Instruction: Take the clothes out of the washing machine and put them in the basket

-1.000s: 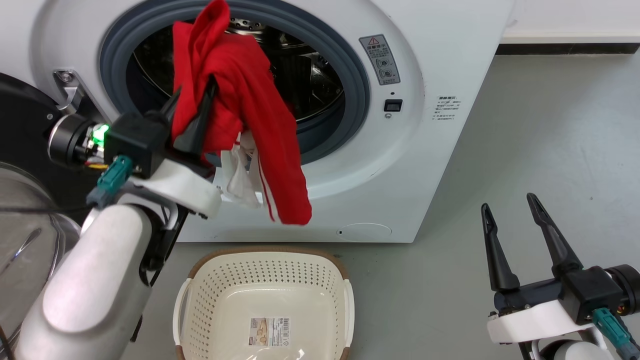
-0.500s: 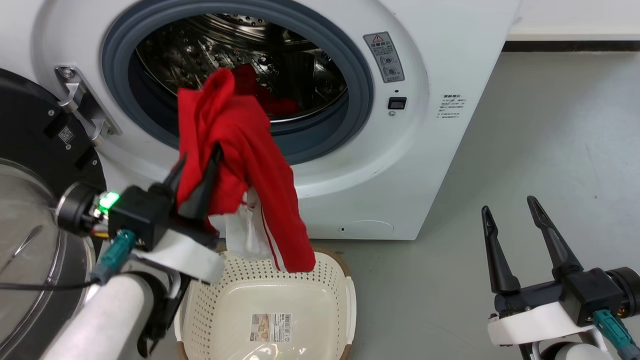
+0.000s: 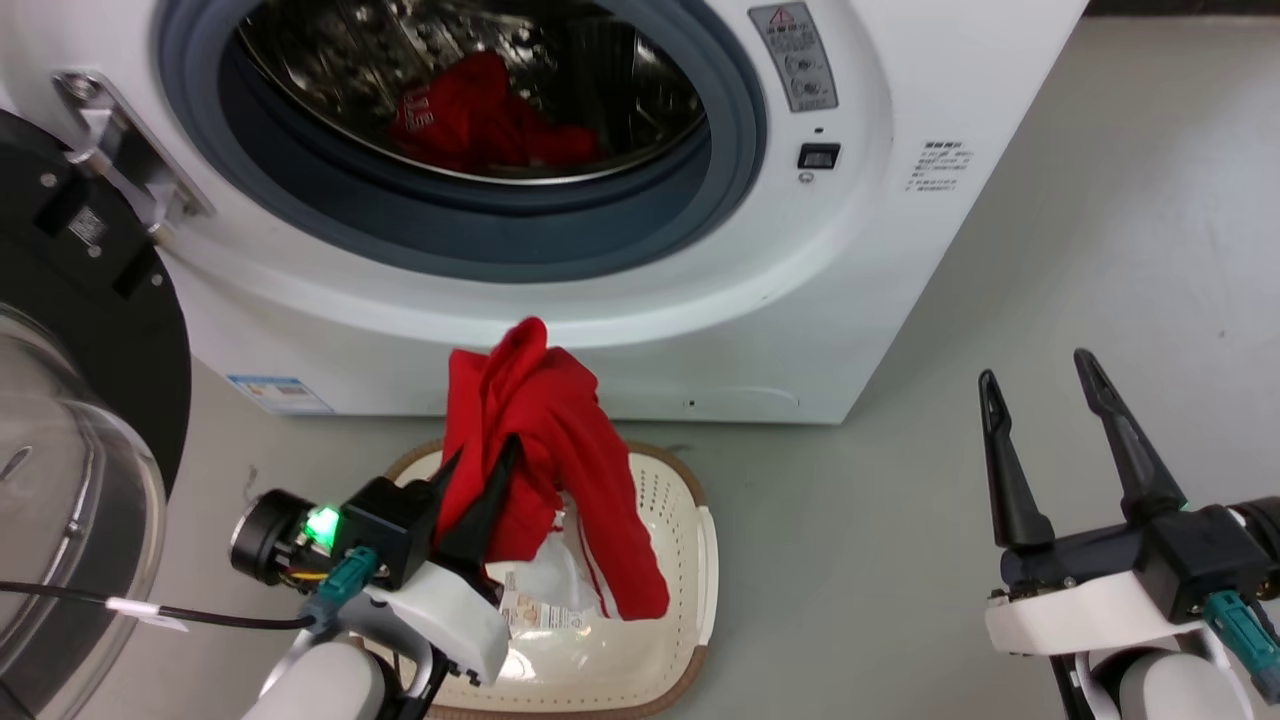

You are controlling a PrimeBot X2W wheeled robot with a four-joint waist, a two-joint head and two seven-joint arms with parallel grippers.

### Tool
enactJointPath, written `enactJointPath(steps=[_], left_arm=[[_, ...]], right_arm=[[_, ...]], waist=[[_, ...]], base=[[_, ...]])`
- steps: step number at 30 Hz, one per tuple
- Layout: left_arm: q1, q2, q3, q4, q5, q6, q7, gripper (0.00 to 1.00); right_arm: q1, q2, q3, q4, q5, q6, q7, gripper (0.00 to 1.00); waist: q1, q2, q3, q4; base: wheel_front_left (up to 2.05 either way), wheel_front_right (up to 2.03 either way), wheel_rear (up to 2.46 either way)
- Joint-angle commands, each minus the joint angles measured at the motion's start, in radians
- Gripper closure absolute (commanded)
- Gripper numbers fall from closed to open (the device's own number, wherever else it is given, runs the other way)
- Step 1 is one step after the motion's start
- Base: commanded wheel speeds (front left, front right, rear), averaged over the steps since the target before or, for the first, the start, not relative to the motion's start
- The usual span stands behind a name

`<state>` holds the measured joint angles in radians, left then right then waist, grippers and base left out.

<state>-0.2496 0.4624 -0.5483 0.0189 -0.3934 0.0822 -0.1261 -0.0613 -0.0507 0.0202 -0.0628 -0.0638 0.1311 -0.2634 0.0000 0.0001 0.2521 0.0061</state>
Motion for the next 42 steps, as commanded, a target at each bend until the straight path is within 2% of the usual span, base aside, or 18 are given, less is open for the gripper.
enactJointPath(steps=[1,9,23,34,42], left_arm=[[0.0,-0.008,-0.005,0.026,-0.003,-0.003,-0.01,1.0],[-0.078,-0.084,-0.035,0.27,-0.025,-0.057,-0.063,1.0],[-0.348,-0.208,-0.043,0.877,-0.063,-0.169,-0.106,1.0],[-0.539,-0.271,-0.108,1.178,-0.033,-0.197,-0.063,1.0],[-0.58,-0.287,-0.107,1.249,-0.054,-0.202,-0.039,1.0]], right_arm=[[-0.022,0.001,-0.001,-0.005,-0.009,-0.001,-0.002,0.0],[-0.101,0.001,-0.012,-0.032,-0.02,-0.001,-0.002,0.0],[-0.24,0.001,-0.037,-0.077,0.009,-0.001,-0.002,0.0],[-0.289,0.001,-0.062,-0.095,0.017,-0.001,-0.002,0.0],[-0.311,0.001,-0.065,-0.091,0.02,-0.001,-0.002,0.0]], waist=[[0.0,-0.0001,0.04,-0.003],[0.0,-0.0001,0.206,-0.027],[0.0,-0.0001,0.483,-0.097],[0.0,-0.0001,0.634,-0.091],[0.0,-0.0001,0.659,-0.099]], base=[[0.0,0.0,0.0],[0.0,0.0,0.0],[0.0,0.0,0.0],[0.0,0.0,0.0],[0.0,0.0,0.0]])
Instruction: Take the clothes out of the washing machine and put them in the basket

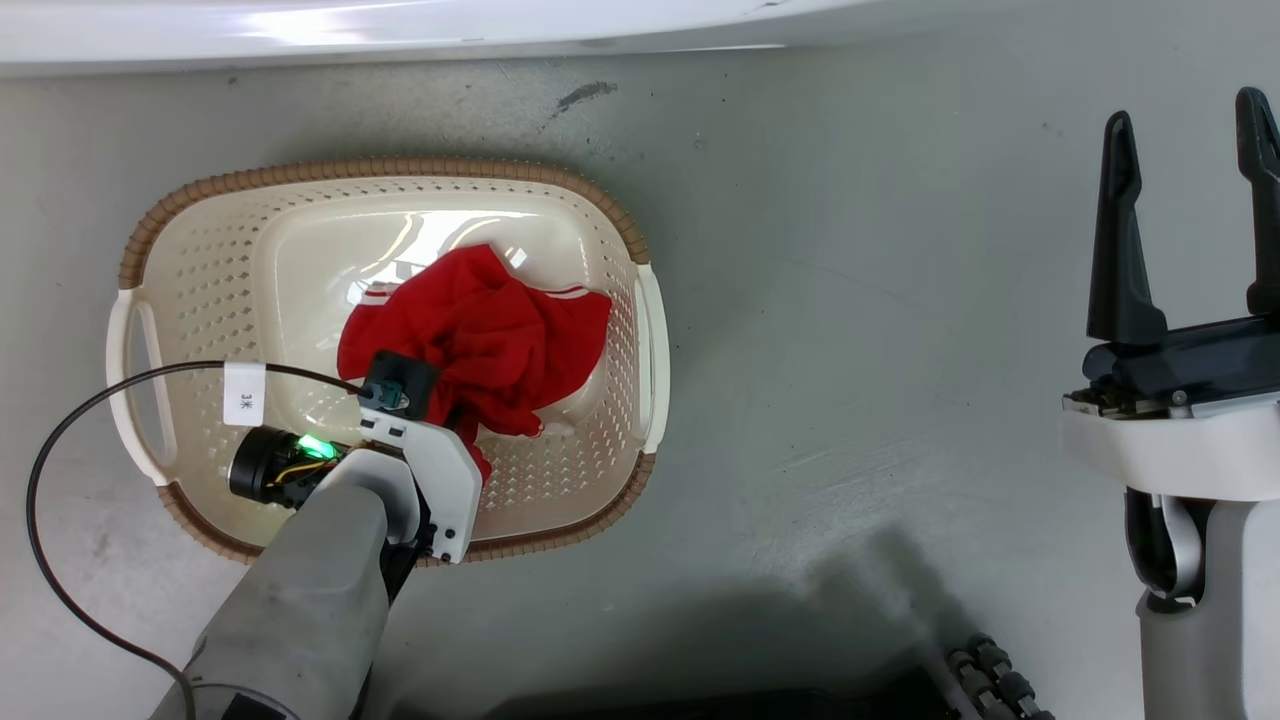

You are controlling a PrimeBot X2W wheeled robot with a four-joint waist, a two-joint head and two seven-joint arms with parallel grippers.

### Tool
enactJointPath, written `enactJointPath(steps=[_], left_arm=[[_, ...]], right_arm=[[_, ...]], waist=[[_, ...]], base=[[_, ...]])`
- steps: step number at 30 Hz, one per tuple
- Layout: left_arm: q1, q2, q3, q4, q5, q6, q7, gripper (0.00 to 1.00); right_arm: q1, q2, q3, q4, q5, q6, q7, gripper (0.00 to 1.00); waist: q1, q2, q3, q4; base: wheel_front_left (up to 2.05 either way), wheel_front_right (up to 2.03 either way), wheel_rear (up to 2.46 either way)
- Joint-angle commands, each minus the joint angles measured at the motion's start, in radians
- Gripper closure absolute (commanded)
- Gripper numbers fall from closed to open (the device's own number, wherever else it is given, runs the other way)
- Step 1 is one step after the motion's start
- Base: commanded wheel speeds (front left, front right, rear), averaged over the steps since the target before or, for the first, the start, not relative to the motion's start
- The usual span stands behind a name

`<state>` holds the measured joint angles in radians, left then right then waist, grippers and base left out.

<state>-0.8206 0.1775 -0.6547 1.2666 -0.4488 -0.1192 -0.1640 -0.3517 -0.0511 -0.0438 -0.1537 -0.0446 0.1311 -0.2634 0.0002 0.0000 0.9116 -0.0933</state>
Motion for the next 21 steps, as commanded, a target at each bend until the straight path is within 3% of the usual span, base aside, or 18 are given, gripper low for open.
enactJointPath(steps=[1,2,3,4,15,21], left_arm=[[-0.008,-0.003,-0.003,0.005,0.0,-0.001,0.0,1.0],[-0.006,-0.005,-0.004,0.008,-0.002,-0.001,0.002,1.0],[-0.006,-0.006,-0.005,0.01,-0.001,-0.002,-0.002,0.16],[-0.003,-0.012,0.002,0.01,-0.014,-0.003,-0.004,0.0],[0.079,-0.029,0.025,0.014,-0.061,-0.007,-0.086,0.0],[0.148,-0.029,0.049,-0.053,-0.068,0.009,-0.102,0.0]], right_arm=[[-0.022,0.002,-0.001,0.001,0.001,-0.001,-0.002,0.0],[-0.022,0.002,-0.001,0.005,0.001,-0.001,-0.002,0.0],[-0.02,0.002,0.0,0.007,0.001,-0.001,-0.002,0.0],[-0.018,0.002,0.001,0.01,0.002,-0.001,-0.002,0.0],[0.041,0.002,0.041,0.056,0.016,-0.001,-0.002,0.0],[0.093,0.002,0.051,0.078,0.01,-0.001,-0.002,0.0]], waist=[[-0.0002,0.0,-0.004,0.0],[-0.0002,0.0,-0.009,0.0],[-0.0002,0.0,-0.015,0.001],[-0.0002,0.0,-0.025,0.002],[-0.0002,0.0,-0.211,0.021],[-0.0002,0.0,-0.323,0.037]], base=[[0.0,0.0,0.0],[0.0,0.0,0.0],[0.0,0.0,0.0],[0.0,0.0,0.0],[0.0,0.0,0.0],[0.0,0.0,0.0]])
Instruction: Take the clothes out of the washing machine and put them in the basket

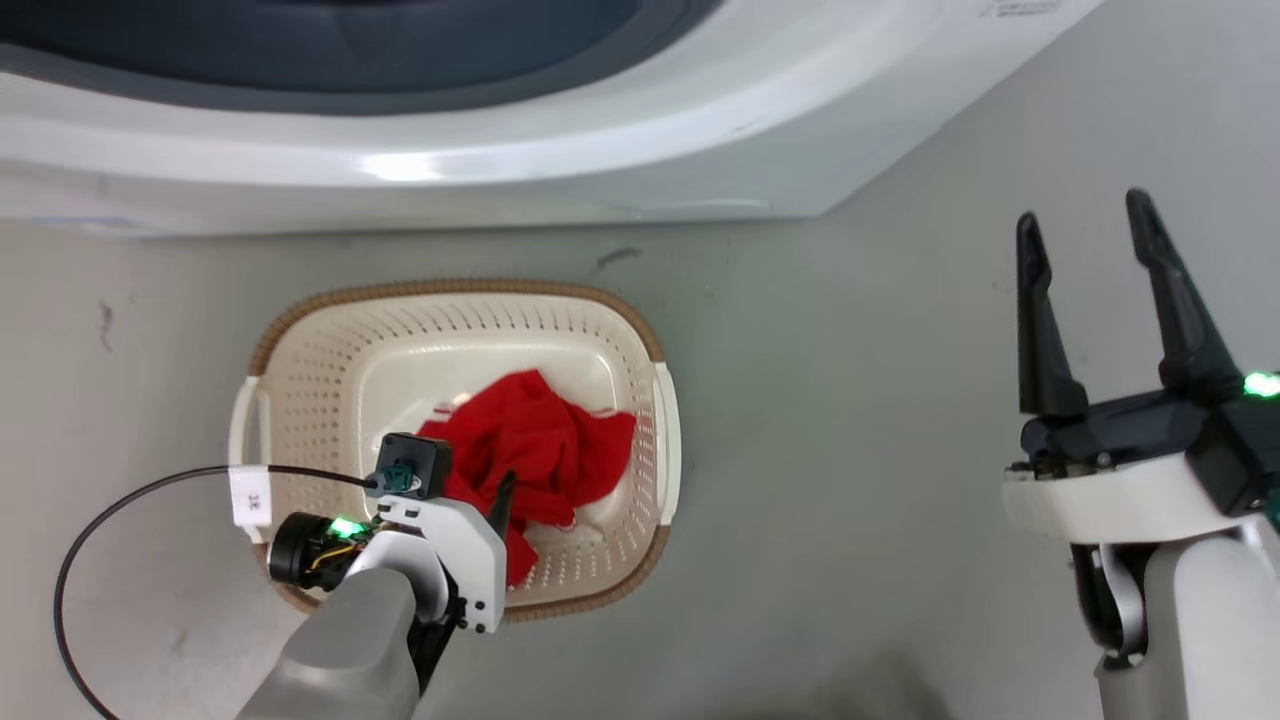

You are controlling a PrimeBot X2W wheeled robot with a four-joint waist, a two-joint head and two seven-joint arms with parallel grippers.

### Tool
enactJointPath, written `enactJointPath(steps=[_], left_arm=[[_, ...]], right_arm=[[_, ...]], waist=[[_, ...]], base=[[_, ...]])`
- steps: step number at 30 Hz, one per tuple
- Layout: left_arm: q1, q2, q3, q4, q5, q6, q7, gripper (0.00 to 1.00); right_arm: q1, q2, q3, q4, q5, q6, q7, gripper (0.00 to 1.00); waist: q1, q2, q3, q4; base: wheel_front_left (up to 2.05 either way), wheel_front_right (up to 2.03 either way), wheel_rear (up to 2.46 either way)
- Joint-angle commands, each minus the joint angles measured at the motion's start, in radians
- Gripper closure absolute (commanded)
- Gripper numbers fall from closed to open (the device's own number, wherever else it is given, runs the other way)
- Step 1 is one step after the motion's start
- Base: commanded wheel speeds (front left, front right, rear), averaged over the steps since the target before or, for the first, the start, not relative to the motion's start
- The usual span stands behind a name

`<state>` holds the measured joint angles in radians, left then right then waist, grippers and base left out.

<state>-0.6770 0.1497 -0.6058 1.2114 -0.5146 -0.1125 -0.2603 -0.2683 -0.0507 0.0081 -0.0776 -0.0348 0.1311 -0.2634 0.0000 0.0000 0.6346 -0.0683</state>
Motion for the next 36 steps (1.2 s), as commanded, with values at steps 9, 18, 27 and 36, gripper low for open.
enactJointPath(steps=[9,18,27,36], left_arm=[[0.148,0.025,0.104,-0.25,0.044,0.061,-0.005,0.0],[0.302,0.029,0.264,-0.561,0.147,0.103,-0.005,0.0],[0.433,-0.014,0.464,-0.866,0.258,0.127,-0.005,0.0],[0.455,-0.052,0.588,-0.943,0.309,0.102,-0.005,0.0]], right_arm=[[0.073,0.001,0.007,0.028,-0.001,-0.001,-0.002,0.0],[0.138,0.001,0.018,0.047,0.005,-0.001,-0.002,0.0],[0.179,0.001,0.023,0.06,0.021,-0.001,-0.002,0.0],[0.198,0.001,0.03,0.066,0.026,-0.001,-0.002,0.0]], waist=[[0.0,0.0,-0.186,0.035],[0.0,0.0,-0.302,0.046],[0.0,0.0,-0.387,0.038],[0.0,0.0,-0.424,0.028]], base=[[0.0,0.0,0.0],[0.0,0.0,0.0],[0.0,0.0,0.0],[0.0,0.0,0.0]])
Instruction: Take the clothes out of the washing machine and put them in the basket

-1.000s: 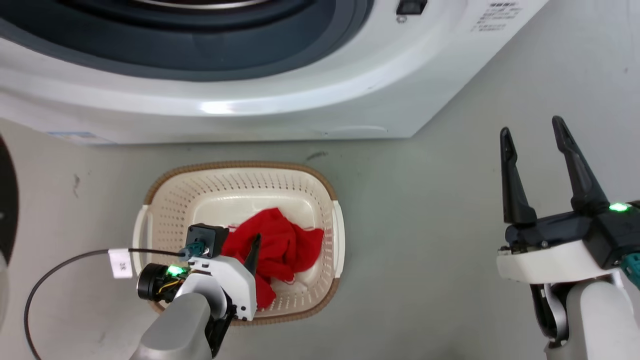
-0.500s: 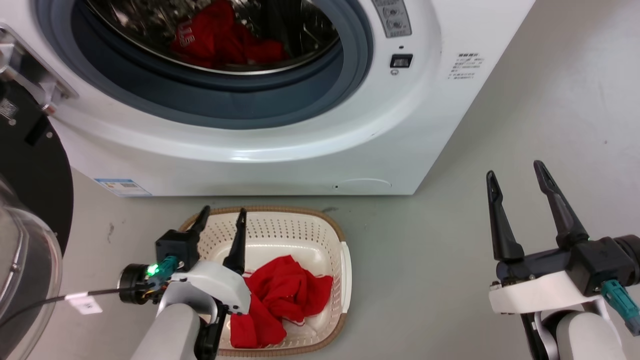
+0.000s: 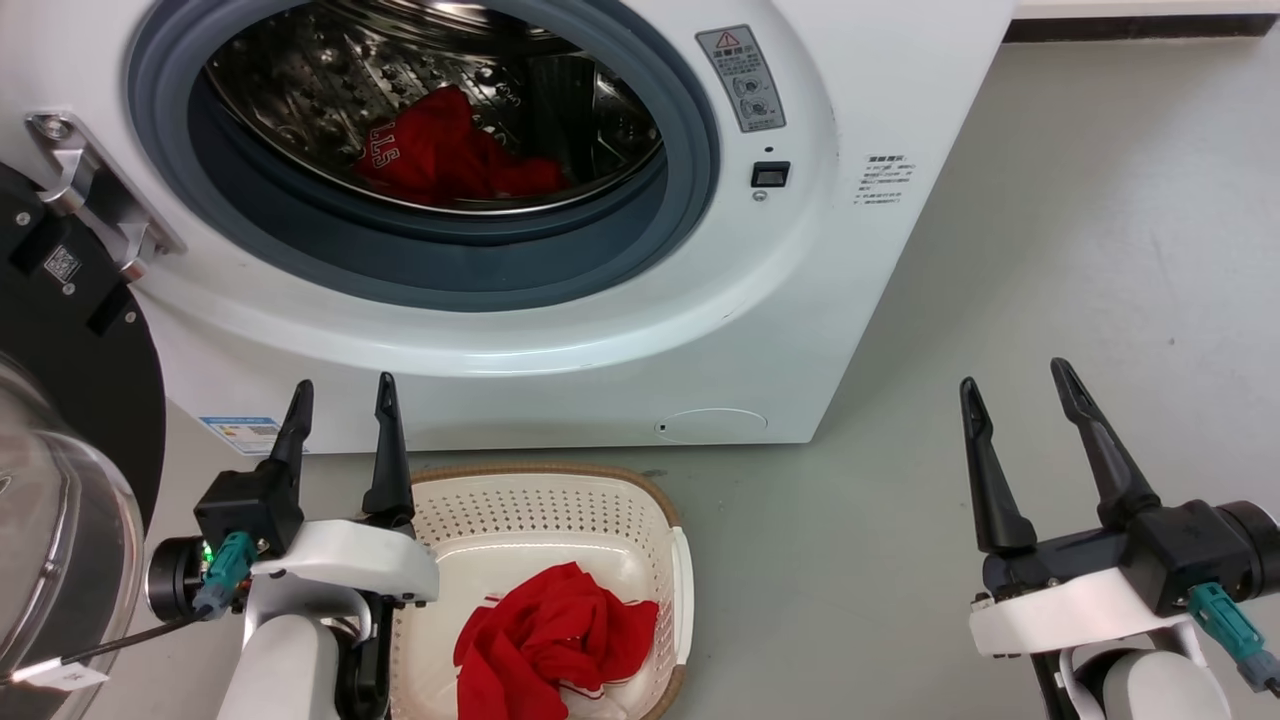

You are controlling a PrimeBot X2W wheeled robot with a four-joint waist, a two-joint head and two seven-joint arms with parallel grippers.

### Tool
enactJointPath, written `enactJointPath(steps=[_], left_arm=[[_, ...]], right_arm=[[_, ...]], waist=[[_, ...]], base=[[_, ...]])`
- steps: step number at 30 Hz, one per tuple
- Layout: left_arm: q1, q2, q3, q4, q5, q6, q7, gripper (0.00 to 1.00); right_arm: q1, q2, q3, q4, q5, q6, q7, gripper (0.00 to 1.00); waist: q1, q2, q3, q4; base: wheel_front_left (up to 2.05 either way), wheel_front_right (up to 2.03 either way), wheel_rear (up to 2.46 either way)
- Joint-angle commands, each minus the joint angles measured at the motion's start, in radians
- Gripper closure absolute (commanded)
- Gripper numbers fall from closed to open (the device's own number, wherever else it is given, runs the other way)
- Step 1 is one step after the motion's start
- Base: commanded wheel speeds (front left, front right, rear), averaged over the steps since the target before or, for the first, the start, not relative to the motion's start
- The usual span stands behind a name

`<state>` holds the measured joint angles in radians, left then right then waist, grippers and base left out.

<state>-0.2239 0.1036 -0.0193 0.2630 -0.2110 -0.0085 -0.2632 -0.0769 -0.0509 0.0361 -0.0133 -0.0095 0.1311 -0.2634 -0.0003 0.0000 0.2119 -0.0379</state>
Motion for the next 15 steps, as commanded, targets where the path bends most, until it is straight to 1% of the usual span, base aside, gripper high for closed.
enactJointPath(steps=[1,8,11,15], left_arm=[[-0.008,-0.008,0.01,0.012,0.011,-0.007,-0.002,0.0],[-0.127,-0.003,0.045,0.103,0.051,-0.029,-0.002,0.0],[-0.206,0.011,0.046,0.157,0.071,-0.034,-0.002,0.0],[-0.337,0.044,0.027,0.257,0.108,-0.037,-0.002,0.0]], right_arm=[[0.005,0.001,0.004,0.001,0.003,-0.001,-0.002,0.0],[-0.036,0.001,0.013,-0.012,0.009,-0.001,-0.002,0.0],[-0.06,0.001,0.013,-0.017,0.011,-0.001,-0.002,0.0],[-0.088,0.001,0.014,-0.027,0.018,-0.001,-0.002,0.0]], waist=[[0.0003,0.0,0.0,-0.006],[0.0003,0.0,0.052,-0.032],[0.0003,0.0,0.09,-0.043],[0.0003,0.0,0.148,-0.062]], base=[[0.0,0.0,0.0],[0.0,0.0,0.0],[0.0,0.0,0.0],[0.0,0.0,0.0]])
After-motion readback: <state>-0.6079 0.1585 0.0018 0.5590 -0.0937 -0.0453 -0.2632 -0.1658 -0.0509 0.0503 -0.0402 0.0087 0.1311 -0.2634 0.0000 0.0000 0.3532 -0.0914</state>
